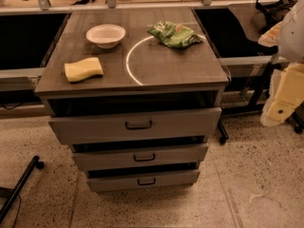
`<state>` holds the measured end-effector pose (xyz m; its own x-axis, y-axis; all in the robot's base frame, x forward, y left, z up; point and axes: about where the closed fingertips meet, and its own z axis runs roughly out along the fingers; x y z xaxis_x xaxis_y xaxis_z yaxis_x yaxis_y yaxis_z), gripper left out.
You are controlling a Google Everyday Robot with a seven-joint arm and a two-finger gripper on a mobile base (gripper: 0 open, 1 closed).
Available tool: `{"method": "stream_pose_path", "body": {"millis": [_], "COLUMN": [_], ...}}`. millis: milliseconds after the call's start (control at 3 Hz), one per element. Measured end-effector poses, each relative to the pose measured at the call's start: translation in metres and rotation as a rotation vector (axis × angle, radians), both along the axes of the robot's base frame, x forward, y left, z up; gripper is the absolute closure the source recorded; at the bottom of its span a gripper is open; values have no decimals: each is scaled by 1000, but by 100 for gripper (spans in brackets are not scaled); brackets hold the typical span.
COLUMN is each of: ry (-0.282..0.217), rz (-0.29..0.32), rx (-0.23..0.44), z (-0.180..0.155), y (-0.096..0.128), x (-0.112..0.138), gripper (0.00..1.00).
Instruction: Open top drawer
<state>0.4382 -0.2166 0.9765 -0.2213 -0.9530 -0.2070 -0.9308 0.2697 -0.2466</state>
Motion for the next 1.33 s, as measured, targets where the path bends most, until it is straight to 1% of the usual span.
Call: {"method": "stream_pose_path", "body": {"millis": [333,667,1000,1333], "ry": [5,5,40,103], "rz": [17,18,78,193], "rx": [19,19,21,41], "z": [-4,-4,-32,-89], "y": [5,5,19,49], "x": [-4,-4,-1,1], "gripper": [0,0,0,0]}}
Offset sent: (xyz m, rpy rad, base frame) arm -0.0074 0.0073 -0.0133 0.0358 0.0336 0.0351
